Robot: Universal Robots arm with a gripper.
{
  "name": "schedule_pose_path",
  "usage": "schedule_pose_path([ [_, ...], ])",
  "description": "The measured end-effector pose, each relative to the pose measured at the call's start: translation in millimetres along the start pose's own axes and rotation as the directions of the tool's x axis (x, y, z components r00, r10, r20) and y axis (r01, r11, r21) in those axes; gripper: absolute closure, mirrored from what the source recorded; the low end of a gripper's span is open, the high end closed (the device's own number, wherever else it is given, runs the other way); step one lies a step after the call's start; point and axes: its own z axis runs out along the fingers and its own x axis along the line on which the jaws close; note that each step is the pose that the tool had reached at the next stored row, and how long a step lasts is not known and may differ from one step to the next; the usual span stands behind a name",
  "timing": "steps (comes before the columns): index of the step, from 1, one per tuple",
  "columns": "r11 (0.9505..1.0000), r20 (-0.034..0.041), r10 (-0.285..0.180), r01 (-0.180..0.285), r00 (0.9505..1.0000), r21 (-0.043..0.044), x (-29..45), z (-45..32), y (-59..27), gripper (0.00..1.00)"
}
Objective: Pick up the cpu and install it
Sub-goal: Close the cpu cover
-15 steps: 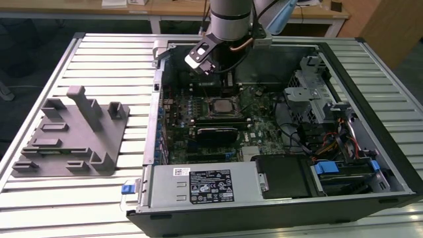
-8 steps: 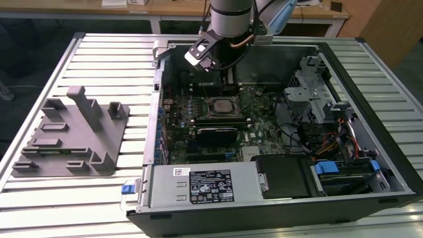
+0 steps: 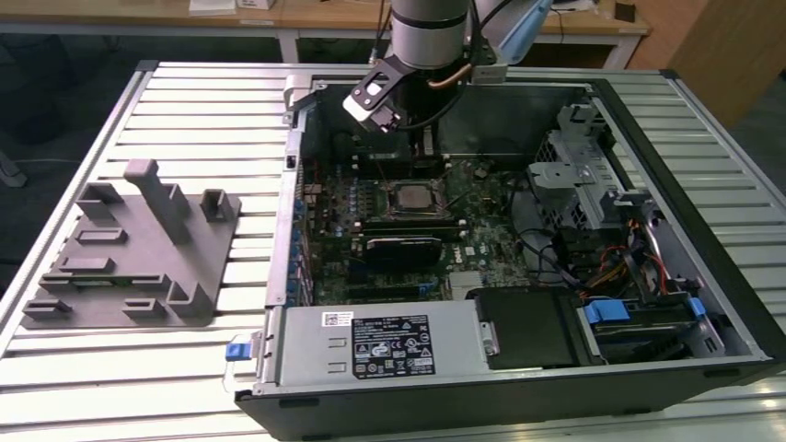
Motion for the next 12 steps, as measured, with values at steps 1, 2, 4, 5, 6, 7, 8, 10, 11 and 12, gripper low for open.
schedule_pose_path([
  [1, 1.0000, 0.0005, 0.000, 0.000, 1.0000, 0.0003, -0.1, -0.5, 0.0, 0.89],
  [2, 1.0000, 0.0006, 0.000, 0.000, 1.0000, 0.0004, -0.1, -1.2, 0.0, 0.89],
  [4, 1.0000, 0.0001, 0.000, 0.000, 1.0000, 0.0001, -0.1, -2.8, 0.1, 0.89],
  [5, 1.0000, 0.0001, 0.000, 0.000, 1.0000, 0.0001, -0.1, -3.9, 0.2, 0.89],
  [6, 1.0000, 0.0001, 0.000, 0.000, 1.0000, 0.0001, -0.1, -5.2, 0.2, 0.89],
  [7, 1.0000, 0.0000, 0.000, 0.000, 1.0000, 0.0000, -0.2, -6.3, 0.3, 0.89],
  [8, 1.0000, 0.0001, 0.000, 0.000, 1.0000, 0.0001, -0.2, -7.5, 0.4, 0.89],
  [10, 1.0000, 0.0000, 0.000, 0.000, 1.0000, 0.0001, -0.3, -10.3, 0.5, 0.89],
  [11, 1.0000, 0.0001, 0.000, 0.000, 1.0000, 0.0001, -0.3, -11.7, 0.6, 0.89],
  [12, 1.0000, 0.0001, 0.000, 0.000, 1.0000, 0.0001, -0.3, -12.7, 0.6, 0.89],
])
